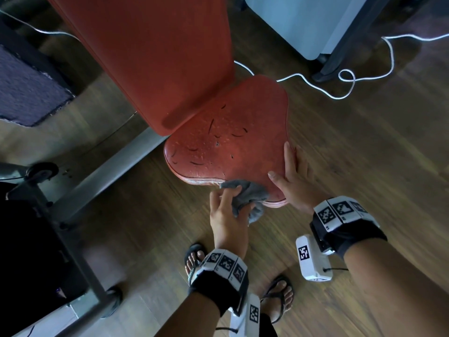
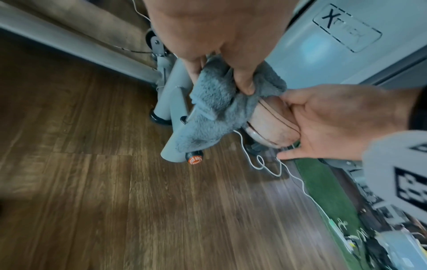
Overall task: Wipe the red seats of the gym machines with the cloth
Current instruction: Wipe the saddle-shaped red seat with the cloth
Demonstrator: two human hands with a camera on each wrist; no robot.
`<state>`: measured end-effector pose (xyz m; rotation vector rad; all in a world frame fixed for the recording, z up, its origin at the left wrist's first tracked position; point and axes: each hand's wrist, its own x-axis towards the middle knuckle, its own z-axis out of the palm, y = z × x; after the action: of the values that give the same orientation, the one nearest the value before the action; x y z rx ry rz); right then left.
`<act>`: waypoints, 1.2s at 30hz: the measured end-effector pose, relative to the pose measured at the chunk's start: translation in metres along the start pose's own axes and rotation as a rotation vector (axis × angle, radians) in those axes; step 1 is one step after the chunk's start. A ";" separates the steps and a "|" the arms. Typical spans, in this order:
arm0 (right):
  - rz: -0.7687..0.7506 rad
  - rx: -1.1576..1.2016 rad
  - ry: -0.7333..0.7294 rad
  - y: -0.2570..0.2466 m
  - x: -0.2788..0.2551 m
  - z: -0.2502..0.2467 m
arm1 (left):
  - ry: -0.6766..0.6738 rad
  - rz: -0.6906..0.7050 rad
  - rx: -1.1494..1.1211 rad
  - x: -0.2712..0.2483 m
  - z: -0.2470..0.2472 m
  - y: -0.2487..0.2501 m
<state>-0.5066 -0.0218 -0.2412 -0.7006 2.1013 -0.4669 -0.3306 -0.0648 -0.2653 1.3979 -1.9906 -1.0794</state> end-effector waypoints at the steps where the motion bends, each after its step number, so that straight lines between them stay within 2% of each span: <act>1: -0.005 -0.011 0.000 0.000 0.000 0.000 | 0.028 -0.010 -0.002 0.004 -0.002 -0.002; 4: 0.000 -0.012 0.002 -0.002 -0.001 0.000 | 0.074 -0.044 0.007 0.006 -0.002 -0.003; 9: 0.016 -0.004 0.002 -0.006 -0.004 -0.002 | -0.035 0.001 0.005 -0.007 0.004 0.003; 11: 0.016 -0.006 0.000 -0.006 -0.004 -0.003 | -0.035 0.007 -0.002 -0.001 0.000 -0.001; 17: 0.023 -0.043 -0.018 -0.004 -0.003 -0.003 | 0.173 -0.240 0.034 0.039 -0.026 -0.018; 19: 0.019 -0.032 -0.015 -0.003 -0.002 -0.001 | 0.173 -0.235 0.052 0.037 -0.026 -0.016; 22: 0.018 -0.013 -0.003 -0.003 -0.001 0.000 | 0.086 -0.140 0.034 0.025 -0.016 -0.010; 24: 0.022 -0.011 -0.002 -0.004 -0.002 -0.001 | 0.055 -0.127 0.017 0.025 -0.014 -0.012; 29: 0.037 -0.020 -0.007 -0.008 -0.004 -0.003 | 0.162 -0.235 0.020 0.036 -0.023 -0.017; 33: 0.022 -0.013 0.005 -0.008 -0.005 -0.002 | 0.110 -0.169 0.052 0.037 -0.028 -0.020; 36: 0.014 -0.015 0.013 -0.007 -0.004 -0.002 | 0.193 -0.214 0.073 0.049 -0.047 -0.030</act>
<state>-0.5039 -0.0247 -0.2339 -0.6926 2.1225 -0.4487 -0.2972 -0.1305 -0.2652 1.7166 -1.7899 -0.9270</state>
